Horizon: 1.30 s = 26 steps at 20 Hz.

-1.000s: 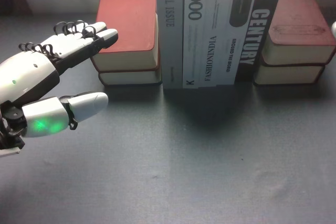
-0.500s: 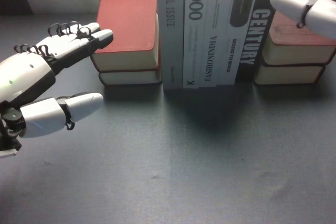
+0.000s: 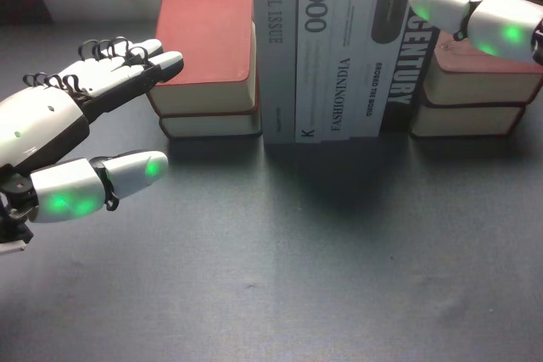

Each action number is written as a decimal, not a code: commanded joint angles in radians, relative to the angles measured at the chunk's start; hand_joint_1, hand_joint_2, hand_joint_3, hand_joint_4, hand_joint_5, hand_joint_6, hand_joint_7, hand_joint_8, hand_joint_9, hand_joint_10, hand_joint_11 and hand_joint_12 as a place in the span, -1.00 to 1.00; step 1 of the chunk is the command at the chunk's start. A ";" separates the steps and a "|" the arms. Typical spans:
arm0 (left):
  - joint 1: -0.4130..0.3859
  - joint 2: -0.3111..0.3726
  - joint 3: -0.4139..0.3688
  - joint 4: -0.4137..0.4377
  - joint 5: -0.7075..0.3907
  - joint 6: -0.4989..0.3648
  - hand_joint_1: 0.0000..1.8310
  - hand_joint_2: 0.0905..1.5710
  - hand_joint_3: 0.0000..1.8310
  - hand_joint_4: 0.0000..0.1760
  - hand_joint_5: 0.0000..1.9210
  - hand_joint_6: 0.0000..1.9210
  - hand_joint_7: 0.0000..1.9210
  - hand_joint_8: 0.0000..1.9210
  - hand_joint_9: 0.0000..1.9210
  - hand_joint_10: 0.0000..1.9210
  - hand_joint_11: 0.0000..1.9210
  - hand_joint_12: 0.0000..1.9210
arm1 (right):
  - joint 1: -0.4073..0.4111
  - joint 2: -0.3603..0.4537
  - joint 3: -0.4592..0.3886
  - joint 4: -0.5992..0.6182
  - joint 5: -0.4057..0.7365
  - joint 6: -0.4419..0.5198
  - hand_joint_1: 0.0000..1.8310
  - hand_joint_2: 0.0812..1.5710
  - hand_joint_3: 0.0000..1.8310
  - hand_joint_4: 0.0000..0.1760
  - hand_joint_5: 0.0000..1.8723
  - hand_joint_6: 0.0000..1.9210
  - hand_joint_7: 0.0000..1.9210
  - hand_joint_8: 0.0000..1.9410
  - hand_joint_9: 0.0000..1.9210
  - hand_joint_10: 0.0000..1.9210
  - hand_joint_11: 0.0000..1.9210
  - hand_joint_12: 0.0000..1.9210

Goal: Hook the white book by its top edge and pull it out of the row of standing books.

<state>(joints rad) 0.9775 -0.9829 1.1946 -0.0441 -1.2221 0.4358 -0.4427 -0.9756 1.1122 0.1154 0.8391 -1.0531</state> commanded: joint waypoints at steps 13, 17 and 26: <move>0.025 0.014 -0.021 -0.064 -0.176 -0.006 -0.61 0.67 -1.00 -0.07 -0.87 -1.00 -1.00 -1.00 -1.00 -1.00 -1.00 -1.00 | -0.242 0.106 -0.150 -0.062 0.391 0.138 -0.82 0.76 -1.00 -1.00 -0.48 -0.77 -0.95 -1.00 -1.00 -1.00 -1.00 0.27; 0.029 0.015 -0.024 -0.069 -0.180 -0.005 -0.60 0.67 -1.00 0.43 -0.87 -1.00 -1.00 -1.00 -1.00 -1.00 -1.00 -1.00 | -0.365 0.128 -0.195 -0.062 0.499 0.195 -0.86 0.82 -0.99 -1.00 -0.46 -0.88 -0.92 -0.99 -1.00 -1.00 -1.00 -0.98; 0.035 0.016 -0.027 -0.085 -0.191 0.000 -0.52 0.68 -1.00 -0.01 -0.86 -0.99 -1.00 -1.00 -1.00 -1.00 -1.00 -1.00 | -0.687 0.140 -0.270 -0.064 0.654 0.375 -0.81 0.80 -1.00 -1.00 -0.51 -0.50 -0.64 -0.98 -0.77 -0.76 -1.00 0.33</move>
<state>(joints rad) 1.0187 -0.9733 1.1694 -0.1120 -1.2804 0.4377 -1.1442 -0.8379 0.8429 0.0227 1.3869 -0.6830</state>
